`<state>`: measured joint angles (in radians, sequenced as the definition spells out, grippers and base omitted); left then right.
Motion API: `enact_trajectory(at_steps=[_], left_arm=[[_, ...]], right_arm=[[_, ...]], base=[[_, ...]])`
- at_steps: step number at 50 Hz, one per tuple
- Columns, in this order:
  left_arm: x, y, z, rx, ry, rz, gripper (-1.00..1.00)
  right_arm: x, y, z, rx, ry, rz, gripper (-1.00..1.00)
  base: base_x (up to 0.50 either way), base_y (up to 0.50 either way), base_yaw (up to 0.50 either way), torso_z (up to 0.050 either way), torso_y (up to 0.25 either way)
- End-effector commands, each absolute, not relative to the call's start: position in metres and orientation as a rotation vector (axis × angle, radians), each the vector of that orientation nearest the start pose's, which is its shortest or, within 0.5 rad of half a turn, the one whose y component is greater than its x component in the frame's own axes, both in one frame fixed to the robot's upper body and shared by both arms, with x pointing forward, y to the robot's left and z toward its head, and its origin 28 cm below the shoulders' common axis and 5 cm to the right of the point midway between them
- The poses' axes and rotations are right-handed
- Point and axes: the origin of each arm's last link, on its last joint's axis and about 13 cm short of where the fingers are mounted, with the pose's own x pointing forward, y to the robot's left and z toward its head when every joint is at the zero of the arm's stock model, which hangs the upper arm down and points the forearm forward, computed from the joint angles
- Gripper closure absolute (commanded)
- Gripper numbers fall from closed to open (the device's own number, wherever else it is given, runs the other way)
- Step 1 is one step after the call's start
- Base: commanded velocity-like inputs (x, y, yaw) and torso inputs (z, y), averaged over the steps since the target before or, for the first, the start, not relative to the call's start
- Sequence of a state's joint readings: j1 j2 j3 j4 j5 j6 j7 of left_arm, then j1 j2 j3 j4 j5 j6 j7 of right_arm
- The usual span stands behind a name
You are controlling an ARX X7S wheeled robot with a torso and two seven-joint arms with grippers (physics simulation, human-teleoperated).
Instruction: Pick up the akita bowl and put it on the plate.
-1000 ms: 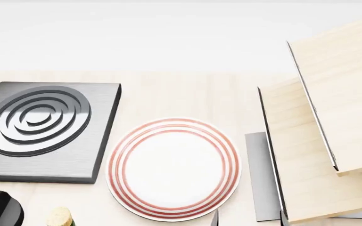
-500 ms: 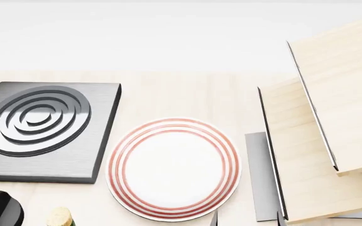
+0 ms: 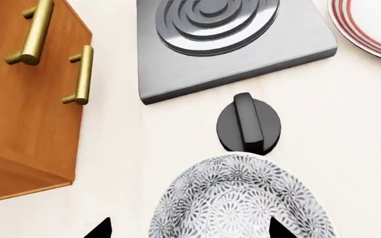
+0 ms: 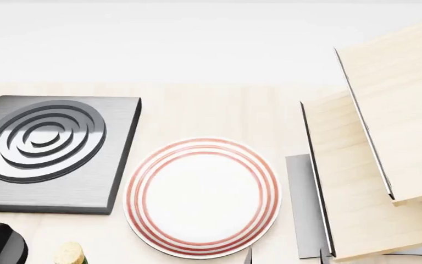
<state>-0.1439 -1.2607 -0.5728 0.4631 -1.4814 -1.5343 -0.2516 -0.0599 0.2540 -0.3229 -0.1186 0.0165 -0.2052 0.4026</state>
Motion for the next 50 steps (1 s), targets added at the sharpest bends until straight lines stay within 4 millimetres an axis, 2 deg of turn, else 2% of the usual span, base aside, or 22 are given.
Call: enact_trajectory(at_steps=[1, 20, 32, 50], left_arm=[[0.139, 0.398, 0.248, 0.239, 0.753, -0.045, -1.0], [0.135, 0.405, 0.237, 0.213, 0.802, -0.065, -1.0], [0.127, 0.41, 0.23, 0.224, 0.784, -0.073, -1.0], [0.125, 0.417, 0.219, 0.21, 0.766, -0.049, -1.0]], right_arm=[[0.19, -0.087, 0.028, -0.125, -0.235, -0.036, -1.0], [0.192, -0.086, 0.024, -0.126, -0.223, -0.036, -1.0], [0.192, -0.086, 0.024, -0.128, -0.22, -0.038, -1.0], [0.193, -0.086, 0.02, -0.133, -0.214, -0.039, -1.0]], base=[[0.0, 0.0, 0.0, 0.0, 0.0], [0.0, 0.0, 0.0, 0.0, 0.0], [0.0, 0.0, 0.0, 0.0, 0.0], [0.0, 0.0, 0.0, 0.0, 0.0]])
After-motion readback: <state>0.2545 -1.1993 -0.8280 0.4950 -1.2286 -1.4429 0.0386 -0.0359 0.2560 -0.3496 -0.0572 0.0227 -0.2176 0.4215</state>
